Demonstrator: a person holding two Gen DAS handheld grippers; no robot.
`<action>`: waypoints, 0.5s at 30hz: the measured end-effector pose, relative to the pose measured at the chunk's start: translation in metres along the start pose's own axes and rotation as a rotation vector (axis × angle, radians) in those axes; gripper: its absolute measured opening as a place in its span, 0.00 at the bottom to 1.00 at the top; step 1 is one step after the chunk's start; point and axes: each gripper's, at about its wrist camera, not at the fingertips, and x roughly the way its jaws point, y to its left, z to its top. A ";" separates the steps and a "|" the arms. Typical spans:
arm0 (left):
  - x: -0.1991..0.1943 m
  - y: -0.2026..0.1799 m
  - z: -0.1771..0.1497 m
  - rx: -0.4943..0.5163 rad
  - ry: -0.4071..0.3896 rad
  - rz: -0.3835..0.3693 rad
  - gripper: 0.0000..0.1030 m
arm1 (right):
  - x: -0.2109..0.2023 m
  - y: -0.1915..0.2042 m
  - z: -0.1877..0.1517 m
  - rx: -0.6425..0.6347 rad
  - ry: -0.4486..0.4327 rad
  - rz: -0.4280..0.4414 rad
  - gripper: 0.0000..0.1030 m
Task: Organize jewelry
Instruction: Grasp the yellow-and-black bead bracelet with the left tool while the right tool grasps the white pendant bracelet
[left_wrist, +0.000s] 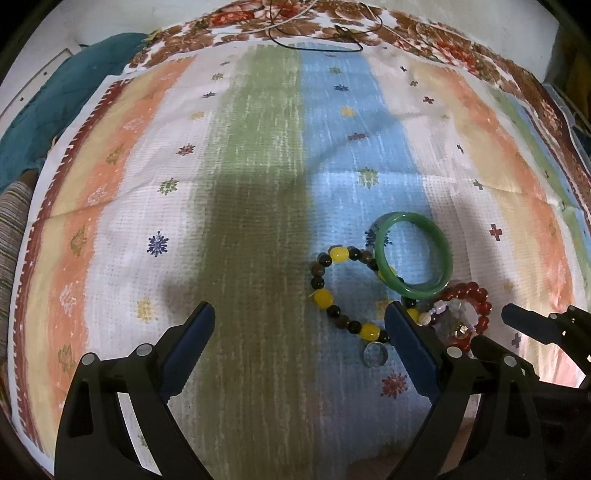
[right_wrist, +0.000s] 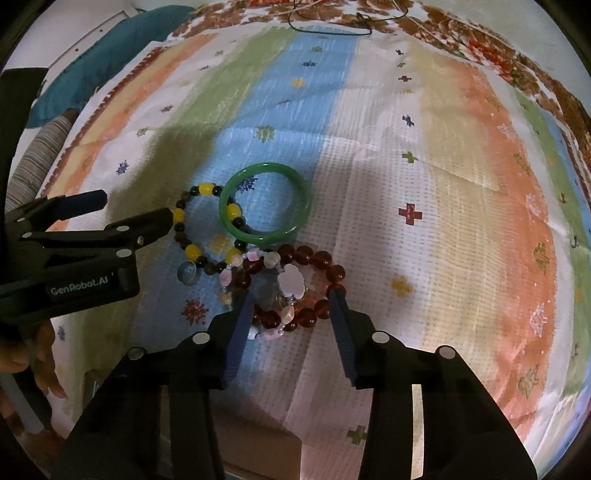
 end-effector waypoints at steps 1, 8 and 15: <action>0.002 0.000 0.000 0.001 0.004 -0.001 0.88 | 0.002 0.000 0.001 0.000 0.003 -0.001 0.37; 0.014 -0.005 0.002 0.032 0.026 0.021 0.83 | 0.013 -0.003 0.004 0.004 0.026 0.015 0.27; 0.029 -0.003 0.004 0.021 0.066 0.009 0.66 | 0.023 -0.001 0.004 0.005 0.052 0.032 0.18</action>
